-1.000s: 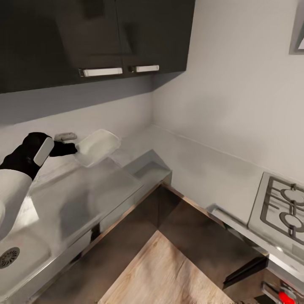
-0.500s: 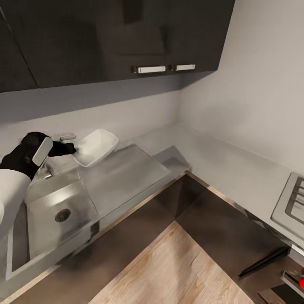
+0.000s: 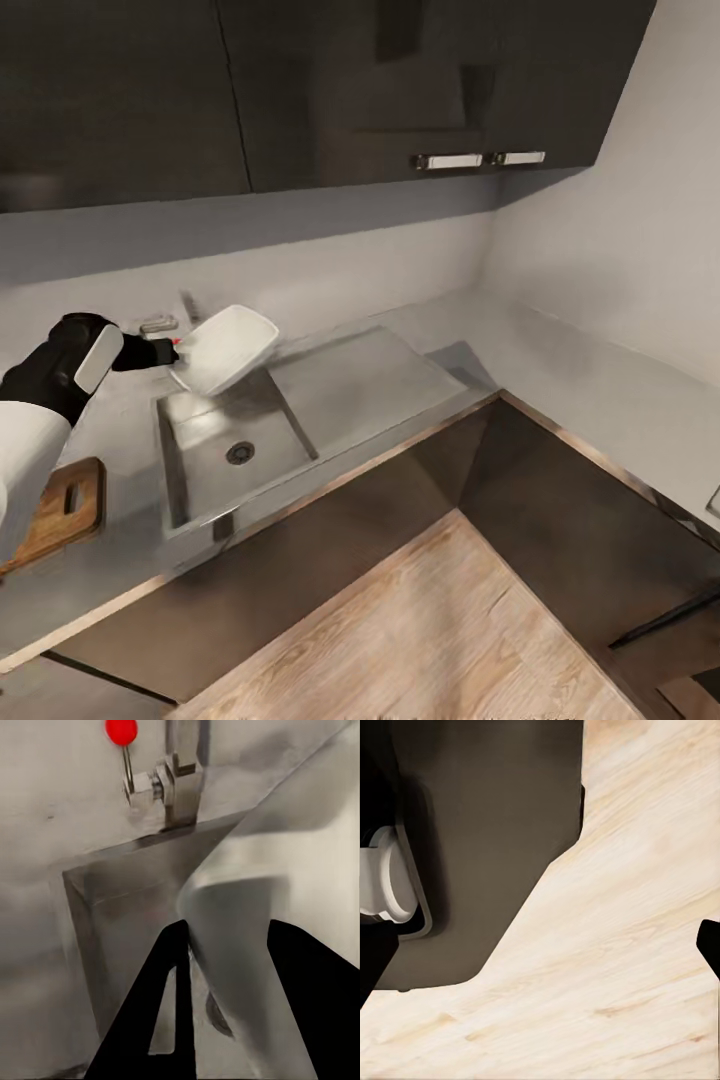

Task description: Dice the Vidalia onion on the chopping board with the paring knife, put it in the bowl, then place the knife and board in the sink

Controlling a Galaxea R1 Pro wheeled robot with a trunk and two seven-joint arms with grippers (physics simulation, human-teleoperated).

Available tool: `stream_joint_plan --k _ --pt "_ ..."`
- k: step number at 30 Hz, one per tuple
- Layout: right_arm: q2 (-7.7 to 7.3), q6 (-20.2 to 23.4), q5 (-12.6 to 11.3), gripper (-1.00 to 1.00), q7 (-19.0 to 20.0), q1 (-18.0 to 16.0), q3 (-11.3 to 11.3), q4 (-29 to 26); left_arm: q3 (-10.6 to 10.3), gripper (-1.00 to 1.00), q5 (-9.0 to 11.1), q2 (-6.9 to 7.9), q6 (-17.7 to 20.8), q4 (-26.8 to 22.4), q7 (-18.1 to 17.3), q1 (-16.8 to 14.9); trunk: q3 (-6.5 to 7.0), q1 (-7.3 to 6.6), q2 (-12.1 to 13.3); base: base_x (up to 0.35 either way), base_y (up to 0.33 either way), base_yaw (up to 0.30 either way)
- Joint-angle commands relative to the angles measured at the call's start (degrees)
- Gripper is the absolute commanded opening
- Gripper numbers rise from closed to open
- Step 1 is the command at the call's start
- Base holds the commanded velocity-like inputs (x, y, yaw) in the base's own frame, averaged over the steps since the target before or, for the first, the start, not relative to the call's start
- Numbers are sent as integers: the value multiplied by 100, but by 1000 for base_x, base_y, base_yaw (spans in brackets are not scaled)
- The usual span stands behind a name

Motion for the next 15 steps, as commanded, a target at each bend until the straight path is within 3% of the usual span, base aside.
stream_joint_plan --k 1,15 --pt "3 -12 -61 100 -16 -3 50 1 -34 -100 71 9 13 -6 53 -6 -11 0 -12 -305 173 282" --pt "1 -12 -64 100 -16 -3 50 2 -34 -100 72 15 13 5 53 -6 -11 0 -12 -303 174 282"
